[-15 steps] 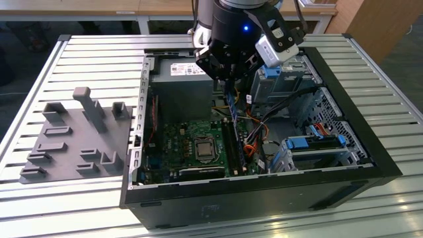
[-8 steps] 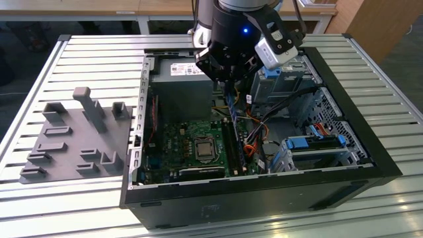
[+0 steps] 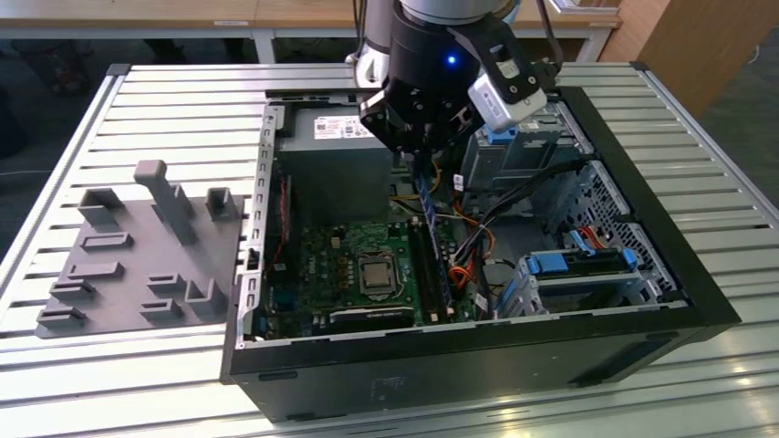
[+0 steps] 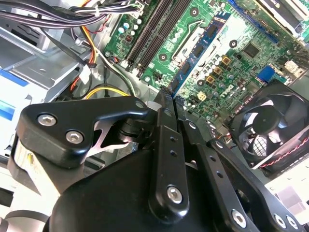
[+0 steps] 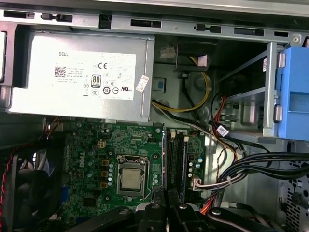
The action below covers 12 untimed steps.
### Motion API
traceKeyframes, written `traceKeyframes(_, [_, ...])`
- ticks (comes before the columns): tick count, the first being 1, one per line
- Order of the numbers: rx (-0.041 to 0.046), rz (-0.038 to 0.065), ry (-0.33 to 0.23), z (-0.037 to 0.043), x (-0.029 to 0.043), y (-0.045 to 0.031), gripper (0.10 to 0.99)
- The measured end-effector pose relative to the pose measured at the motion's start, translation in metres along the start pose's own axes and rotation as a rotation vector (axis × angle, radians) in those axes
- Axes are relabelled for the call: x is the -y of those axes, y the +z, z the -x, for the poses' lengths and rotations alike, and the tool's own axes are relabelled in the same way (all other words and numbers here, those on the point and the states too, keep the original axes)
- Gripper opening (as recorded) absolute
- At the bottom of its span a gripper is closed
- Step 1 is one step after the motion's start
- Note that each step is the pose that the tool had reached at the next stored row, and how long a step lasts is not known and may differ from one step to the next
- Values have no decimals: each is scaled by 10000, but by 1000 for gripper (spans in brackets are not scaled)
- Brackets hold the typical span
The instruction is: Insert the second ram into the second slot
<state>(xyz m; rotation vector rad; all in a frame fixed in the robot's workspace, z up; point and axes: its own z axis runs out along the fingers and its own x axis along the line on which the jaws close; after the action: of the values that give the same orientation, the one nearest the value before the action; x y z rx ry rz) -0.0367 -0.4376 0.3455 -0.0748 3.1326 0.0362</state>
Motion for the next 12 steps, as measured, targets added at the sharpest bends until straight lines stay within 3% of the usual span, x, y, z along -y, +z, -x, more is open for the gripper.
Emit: traceKeyframes(12, [-20,3,9,0,1,27,137])
